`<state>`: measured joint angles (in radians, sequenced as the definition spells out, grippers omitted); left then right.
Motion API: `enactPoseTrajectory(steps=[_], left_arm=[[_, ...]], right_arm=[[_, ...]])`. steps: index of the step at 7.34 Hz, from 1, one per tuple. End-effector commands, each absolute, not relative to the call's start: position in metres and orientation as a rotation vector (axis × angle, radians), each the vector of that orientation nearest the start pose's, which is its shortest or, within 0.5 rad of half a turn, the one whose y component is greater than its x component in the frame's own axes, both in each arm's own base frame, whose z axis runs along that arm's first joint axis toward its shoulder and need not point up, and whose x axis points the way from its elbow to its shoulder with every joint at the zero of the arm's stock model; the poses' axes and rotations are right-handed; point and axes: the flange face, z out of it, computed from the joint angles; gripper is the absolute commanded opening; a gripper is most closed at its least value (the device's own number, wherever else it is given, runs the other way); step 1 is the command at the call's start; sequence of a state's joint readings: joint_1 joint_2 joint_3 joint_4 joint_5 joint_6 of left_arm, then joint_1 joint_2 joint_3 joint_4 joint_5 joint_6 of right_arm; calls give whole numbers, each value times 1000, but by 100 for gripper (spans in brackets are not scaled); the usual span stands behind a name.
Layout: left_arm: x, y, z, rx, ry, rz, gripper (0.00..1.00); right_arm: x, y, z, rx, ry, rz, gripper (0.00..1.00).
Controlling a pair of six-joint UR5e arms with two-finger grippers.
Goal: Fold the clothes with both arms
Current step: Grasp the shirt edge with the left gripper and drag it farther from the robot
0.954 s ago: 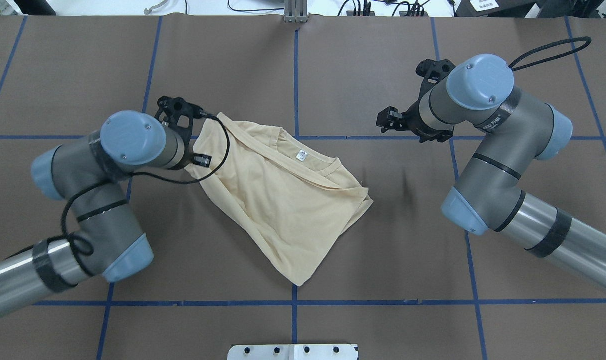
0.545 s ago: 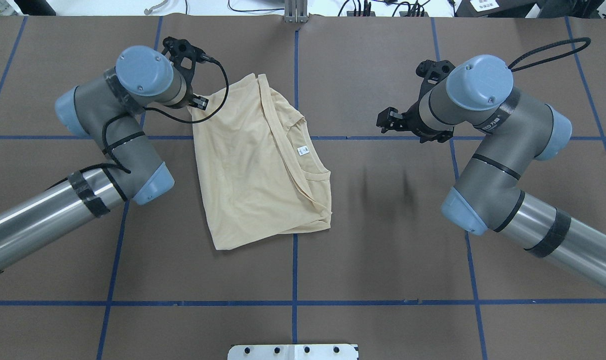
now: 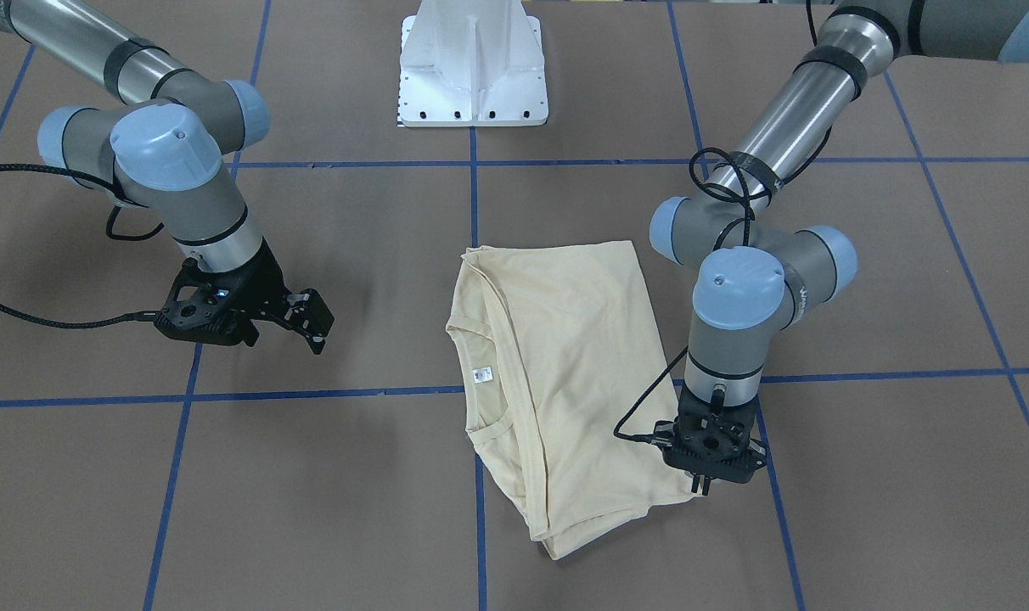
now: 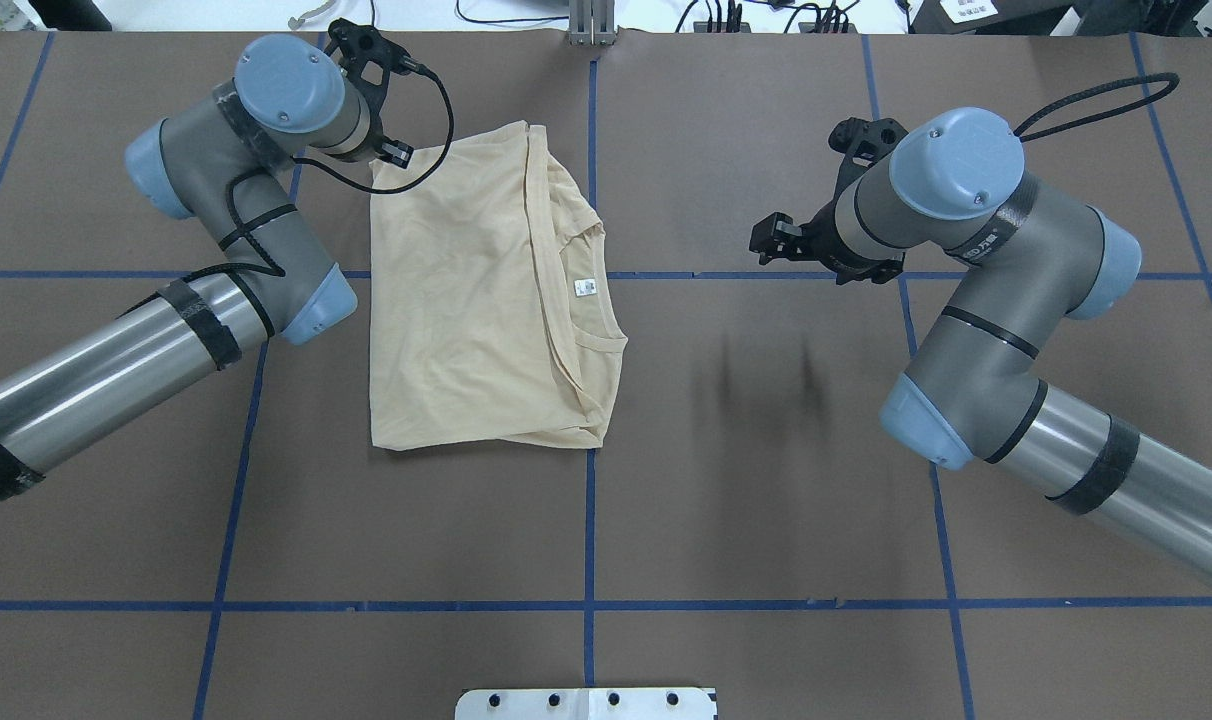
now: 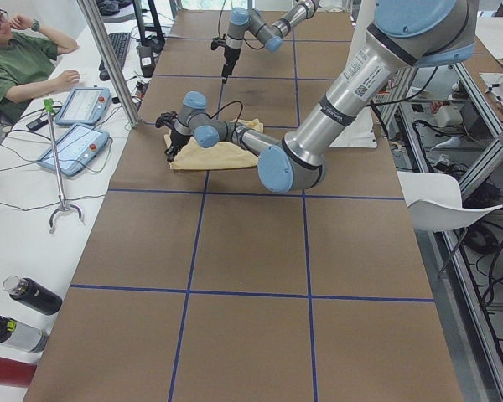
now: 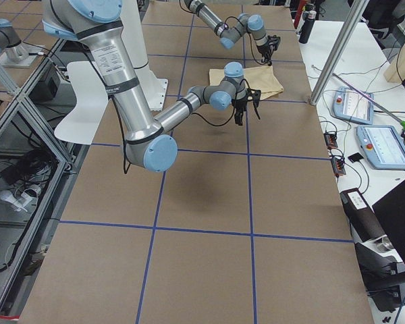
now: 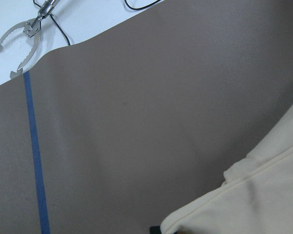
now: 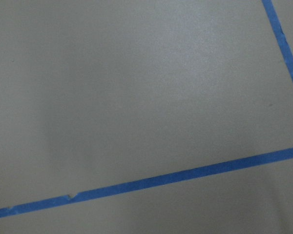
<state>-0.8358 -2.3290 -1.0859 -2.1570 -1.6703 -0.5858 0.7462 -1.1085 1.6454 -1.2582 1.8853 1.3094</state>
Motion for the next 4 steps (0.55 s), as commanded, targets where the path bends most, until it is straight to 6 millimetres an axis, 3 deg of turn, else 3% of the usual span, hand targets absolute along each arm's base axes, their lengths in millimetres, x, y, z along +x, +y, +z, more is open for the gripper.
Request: enactPoseTrajectory(steps=[1,2,3,4], left_arm=[[434,-673,376,643,692,207,100],[422,-654,373,640,743,231,100],[410,-633,376,630,791,253,100],[401,-622,372,644,805,256,100]], right_arm=[[-431,-529,301,161,-908,319,99],[-450,-523,282,149,-930,355,99],[-481,-528,258,155,-933,387,99],[-525,-534,234,143,-927,438,99]])
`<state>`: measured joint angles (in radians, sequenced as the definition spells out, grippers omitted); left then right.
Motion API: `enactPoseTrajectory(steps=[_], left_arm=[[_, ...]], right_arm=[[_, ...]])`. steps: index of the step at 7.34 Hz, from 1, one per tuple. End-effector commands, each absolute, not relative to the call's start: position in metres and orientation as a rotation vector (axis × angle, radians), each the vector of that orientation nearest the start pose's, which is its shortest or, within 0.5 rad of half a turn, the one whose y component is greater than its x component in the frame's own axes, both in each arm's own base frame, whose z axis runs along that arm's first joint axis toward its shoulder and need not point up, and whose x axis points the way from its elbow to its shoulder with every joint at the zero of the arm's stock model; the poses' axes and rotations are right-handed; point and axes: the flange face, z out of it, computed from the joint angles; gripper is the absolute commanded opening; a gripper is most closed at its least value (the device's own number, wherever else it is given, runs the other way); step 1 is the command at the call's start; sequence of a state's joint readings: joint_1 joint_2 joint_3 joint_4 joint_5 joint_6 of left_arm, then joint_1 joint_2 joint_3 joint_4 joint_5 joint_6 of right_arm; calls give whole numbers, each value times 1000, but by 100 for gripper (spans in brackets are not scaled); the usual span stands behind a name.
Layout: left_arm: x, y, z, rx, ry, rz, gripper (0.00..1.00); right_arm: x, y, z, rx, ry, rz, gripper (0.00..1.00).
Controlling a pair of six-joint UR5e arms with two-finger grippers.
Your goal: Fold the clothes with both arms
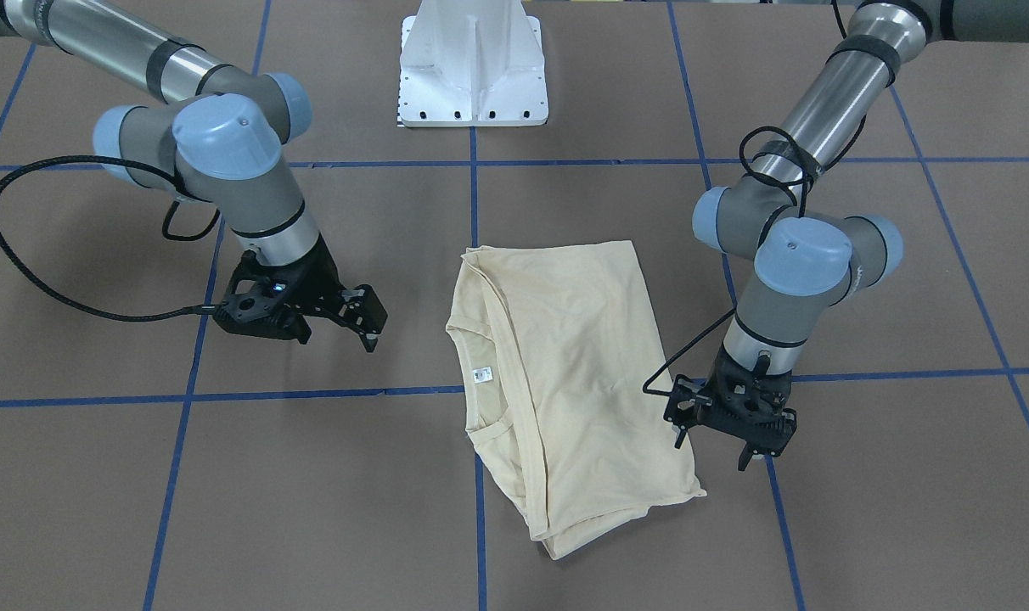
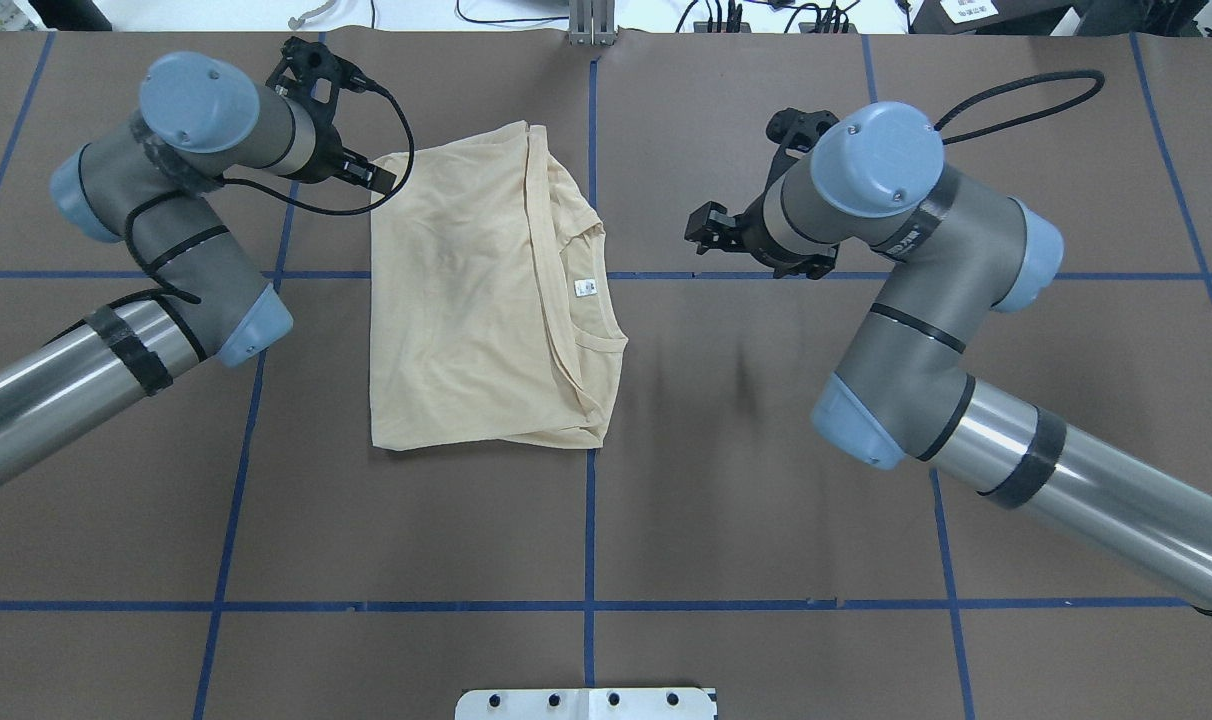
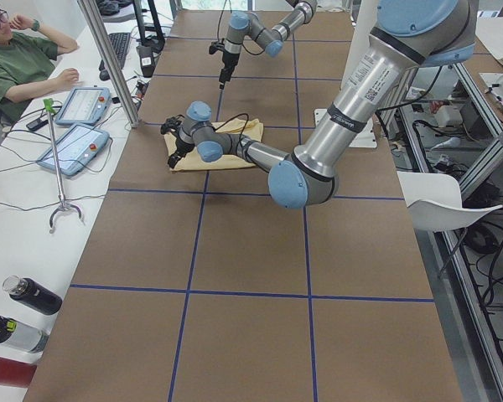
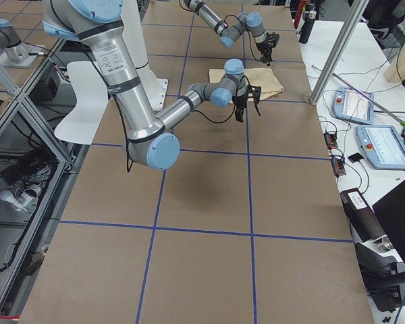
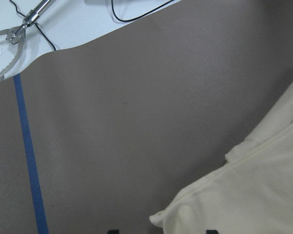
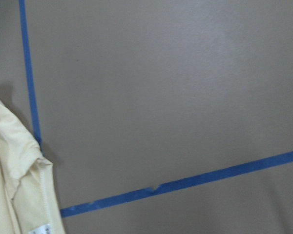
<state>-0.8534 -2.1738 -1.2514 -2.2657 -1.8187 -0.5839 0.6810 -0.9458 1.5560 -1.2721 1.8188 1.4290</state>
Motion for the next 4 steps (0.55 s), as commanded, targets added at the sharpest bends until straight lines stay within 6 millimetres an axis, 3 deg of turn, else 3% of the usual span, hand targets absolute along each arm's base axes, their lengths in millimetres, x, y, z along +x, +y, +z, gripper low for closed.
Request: enactPoseTrajectory(steps=[1,2,4], left_arm=[[402,-621,370,644,811,250,100],[402,-621,370,643,810,250,100],[402,-621,370,642,810,248,100]], right_arm=[[-561,-532,219,132,-916,466,96],[-581,-516,221,123,-905,489,82],[-609,-506,224,110,-878,481,55]])
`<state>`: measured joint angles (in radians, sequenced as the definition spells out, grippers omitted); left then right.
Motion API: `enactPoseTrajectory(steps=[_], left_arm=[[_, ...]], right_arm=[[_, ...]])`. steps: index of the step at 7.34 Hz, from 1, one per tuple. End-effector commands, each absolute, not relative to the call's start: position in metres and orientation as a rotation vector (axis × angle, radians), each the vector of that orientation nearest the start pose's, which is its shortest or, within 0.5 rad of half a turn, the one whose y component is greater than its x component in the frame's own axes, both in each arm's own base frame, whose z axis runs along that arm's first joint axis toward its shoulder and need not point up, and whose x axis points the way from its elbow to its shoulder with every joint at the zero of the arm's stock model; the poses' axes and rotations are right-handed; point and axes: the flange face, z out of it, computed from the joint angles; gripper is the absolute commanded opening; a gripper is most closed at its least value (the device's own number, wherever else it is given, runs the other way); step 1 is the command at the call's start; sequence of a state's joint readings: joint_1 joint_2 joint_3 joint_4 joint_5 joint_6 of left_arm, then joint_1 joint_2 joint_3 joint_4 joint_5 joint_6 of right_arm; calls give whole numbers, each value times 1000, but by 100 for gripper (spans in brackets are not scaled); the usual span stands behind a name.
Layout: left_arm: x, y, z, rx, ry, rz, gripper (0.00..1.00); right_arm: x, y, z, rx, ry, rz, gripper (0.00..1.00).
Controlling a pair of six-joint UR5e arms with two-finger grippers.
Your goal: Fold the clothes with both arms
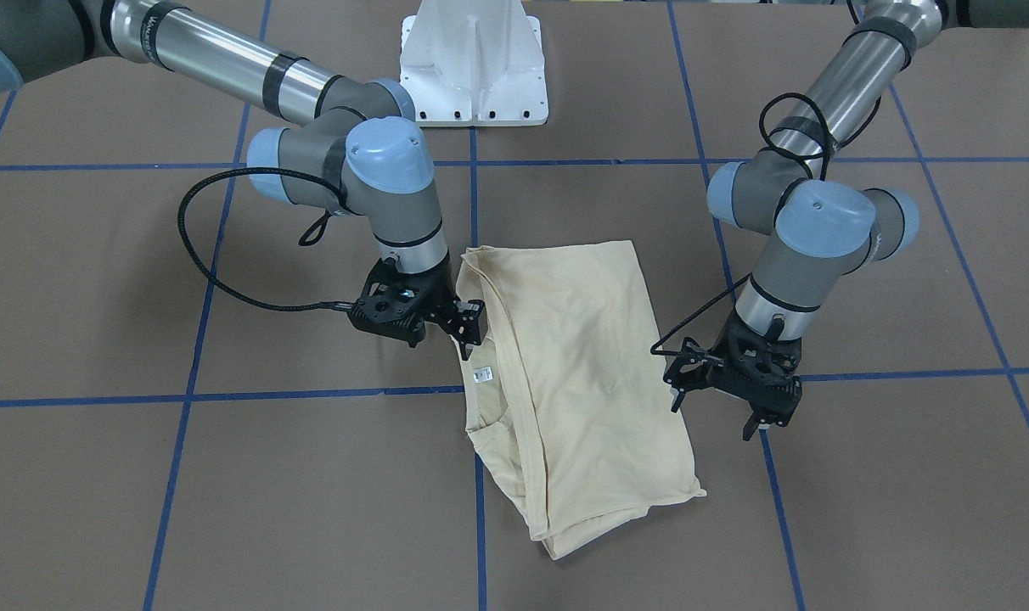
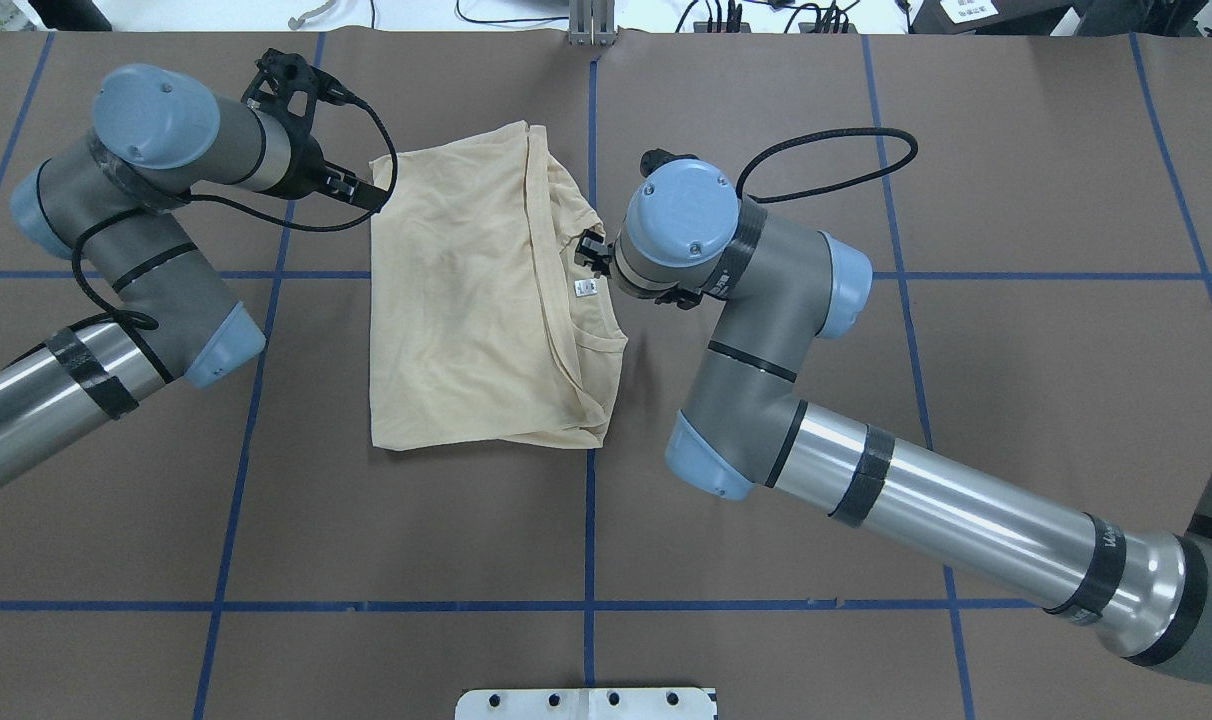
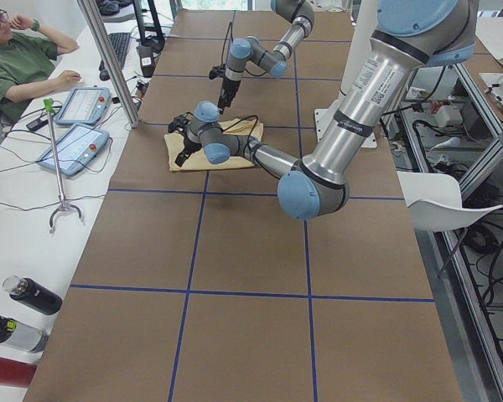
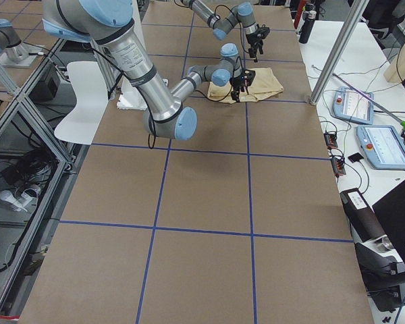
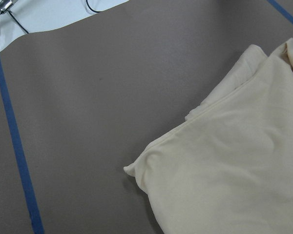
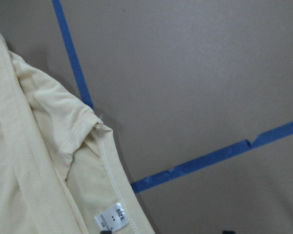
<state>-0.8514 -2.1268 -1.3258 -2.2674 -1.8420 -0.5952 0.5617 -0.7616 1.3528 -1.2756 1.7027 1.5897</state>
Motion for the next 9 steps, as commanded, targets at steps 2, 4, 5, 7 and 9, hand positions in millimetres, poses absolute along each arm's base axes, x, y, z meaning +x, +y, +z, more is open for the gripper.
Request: enactPoseTrajectory(steps=[2,4,5,7,9], left_arm=[[402,-621,370,642,810,248,100],[403,-620,370,640,812,247,100],[405,-619,370,631,818,233,100],[407,-618,370,628,821,232,100],[407,-618,370,628,823,229,100]], right_arm=[[-621,-494,230,97,-842,456,51],[-619,-492,233,91,-830,452,48],[-618,-492,230,89,-819,452,48],[-618,-492,231,87,-816,454,47],[-618,-490,234,87,-812,452,47]])
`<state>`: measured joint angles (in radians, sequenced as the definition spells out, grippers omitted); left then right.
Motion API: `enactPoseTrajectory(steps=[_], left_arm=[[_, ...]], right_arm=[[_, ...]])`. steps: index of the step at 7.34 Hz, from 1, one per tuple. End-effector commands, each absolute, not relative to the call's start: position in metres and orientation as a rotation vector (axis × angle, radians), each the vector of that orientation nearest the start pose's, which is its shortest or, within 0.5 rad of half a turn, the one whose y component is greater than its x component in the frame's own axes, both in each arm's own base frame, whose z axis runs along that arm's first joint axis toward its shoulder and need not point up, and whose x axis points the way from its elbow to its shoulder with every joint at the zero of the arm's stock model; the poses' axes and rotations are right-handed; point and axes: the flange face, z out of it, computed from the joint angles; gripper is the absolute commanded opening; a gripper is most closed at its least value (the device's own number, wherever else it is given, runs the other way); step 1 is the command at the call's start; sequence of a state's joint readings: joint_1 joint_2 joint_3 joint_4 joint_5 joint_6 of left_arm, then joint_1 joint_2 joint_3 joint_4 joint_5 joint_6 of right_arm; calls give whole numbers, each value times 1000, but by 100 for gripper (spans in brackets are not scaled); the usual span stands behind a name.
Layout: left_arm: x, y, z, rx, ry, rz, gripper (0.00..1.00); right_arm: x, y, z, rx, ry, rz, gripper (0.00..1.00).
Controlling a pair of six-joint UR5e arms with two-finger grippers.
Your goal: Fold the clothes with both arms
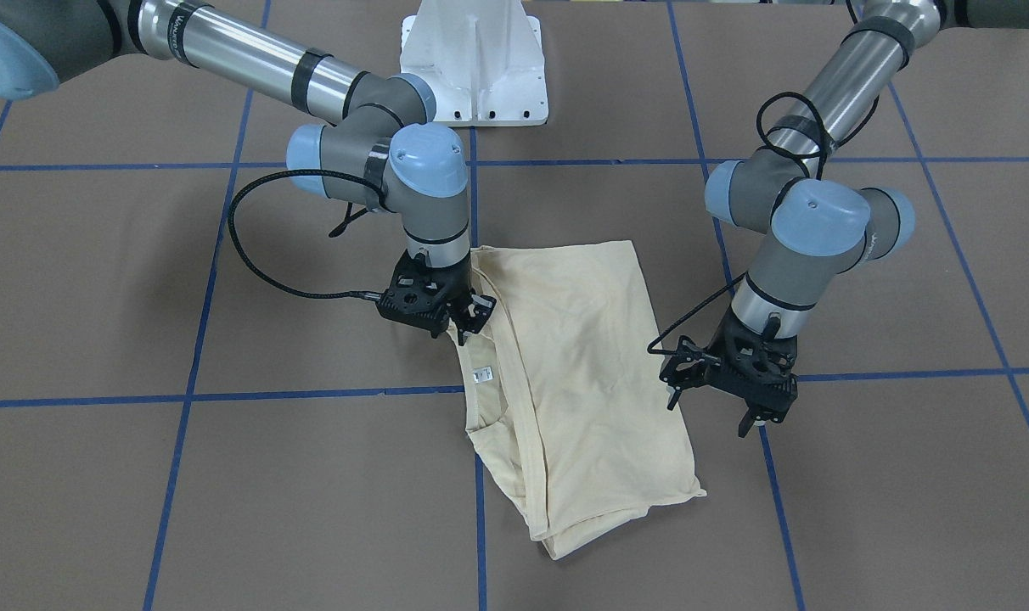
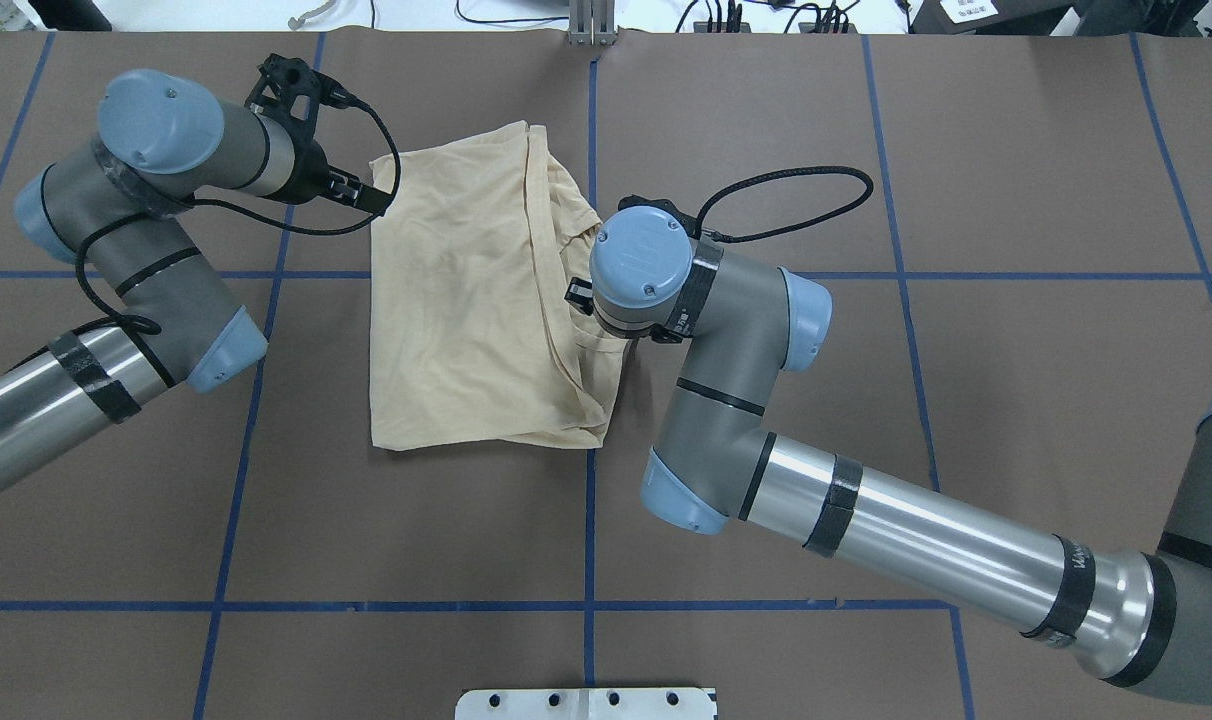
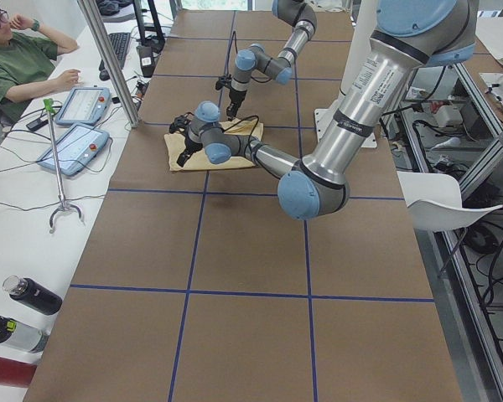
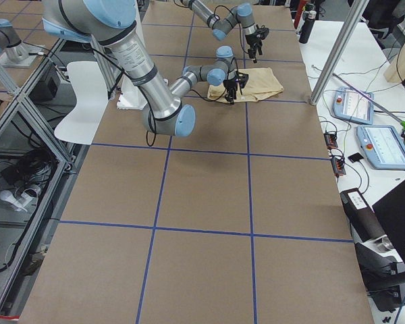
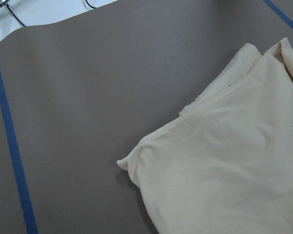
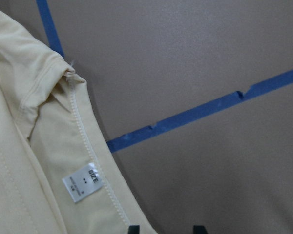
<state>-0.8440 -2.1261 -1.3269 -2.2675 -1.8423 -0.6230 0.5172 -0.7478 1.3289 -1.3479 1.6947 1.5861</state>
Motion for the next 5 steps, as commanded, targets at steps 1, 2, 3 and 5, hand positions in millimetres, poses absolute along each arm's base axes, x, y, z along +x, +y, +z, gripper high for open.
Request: enactPoseTrajectory(steps=[1,2,3,5], left_arm=[[407,-618,370,627,822,229,100],[407,-618,370,627,822,229,100],[406,-618,370,628,822,228,100],[407,-618,370,627,823,228,100]], right_arm=[[-619,-489,234,86,-811,451,47],[-620,-489,230,83,-807,451,46],[-623,-485,230,82,-806,446,46],[-627,-479,233,75,-796,440,45]])
